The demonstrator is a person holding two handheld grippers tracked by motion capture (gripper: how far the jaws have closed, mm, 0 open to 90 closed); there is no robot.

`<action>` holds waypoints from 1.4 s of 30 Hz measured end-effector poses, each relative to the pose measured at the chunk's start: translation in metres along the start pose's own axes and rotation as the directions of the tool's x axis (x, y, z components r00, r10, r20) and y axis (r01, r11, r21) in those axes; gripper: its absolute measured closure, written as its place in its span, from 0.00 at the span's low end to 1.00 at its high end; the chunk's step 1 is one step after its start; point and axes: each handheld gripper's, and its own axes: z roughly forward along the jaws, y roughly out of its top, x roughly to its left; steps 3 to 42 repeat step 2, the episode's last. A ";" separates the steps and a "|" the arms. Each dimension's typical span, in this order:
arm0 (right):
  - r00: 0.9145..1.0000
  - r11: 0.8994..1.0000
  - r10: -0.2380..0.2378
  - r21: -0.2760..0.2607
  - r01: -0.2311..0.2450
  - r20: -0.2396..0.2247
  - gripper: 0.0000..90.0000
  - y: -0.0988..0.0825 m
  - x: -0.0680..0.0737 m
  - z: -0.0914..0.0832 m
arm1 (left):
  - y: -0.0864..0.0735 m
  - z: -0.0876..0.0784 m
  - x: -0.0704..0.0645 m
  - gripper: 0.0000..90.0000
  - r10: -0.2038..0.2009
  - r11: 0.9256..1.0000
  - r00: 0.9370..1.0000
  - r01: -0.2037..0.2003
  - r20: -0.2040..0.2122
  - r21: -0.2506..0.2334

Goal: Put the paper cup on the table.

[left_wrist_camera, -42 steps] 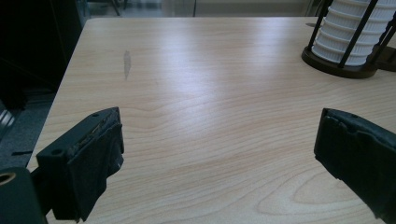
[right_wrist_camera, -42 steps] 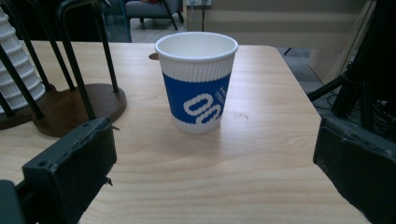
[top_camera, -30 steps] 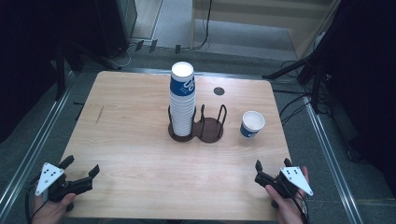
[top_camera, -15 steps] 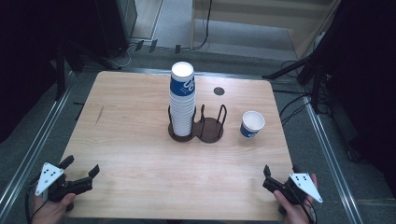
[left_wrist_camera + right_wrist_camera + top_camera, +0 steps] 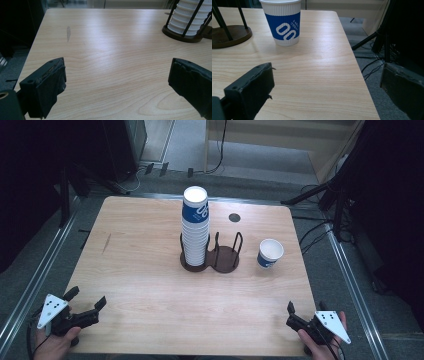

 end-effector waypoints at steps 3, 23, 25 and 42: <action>1.000 1.000 0.003 0.003 -0.003 -0.005 0.00 0.000 0.000 0.000 | 0.000 0.000 0.000 0.03 0.000 1.000 1.000 0.000 0.000 0.002; 1.000 1.000 0.003 0.003 -0.003 -0.005 0.00 0.000 0.000 0.000 | 0.000 0.000 0.000 0.03 0.000 1.000 1.000 0.000 0.000 0.002; 1.000 1.000 0.003 0.003 -0.003 -0.005 0.00 0.000 0.000 0.000 | 0.000 0.000 0.000 0.03 0.000 1.000 1.000 0.000 0.000 0.002; 1.000 1.000 0.003 0.003 -0.003 -0.005 0.00 0.000 0.000 0.000 | 0.000 0.000 0.000 0.03 0.000 1.000 1.000 0.000 0.000 0.002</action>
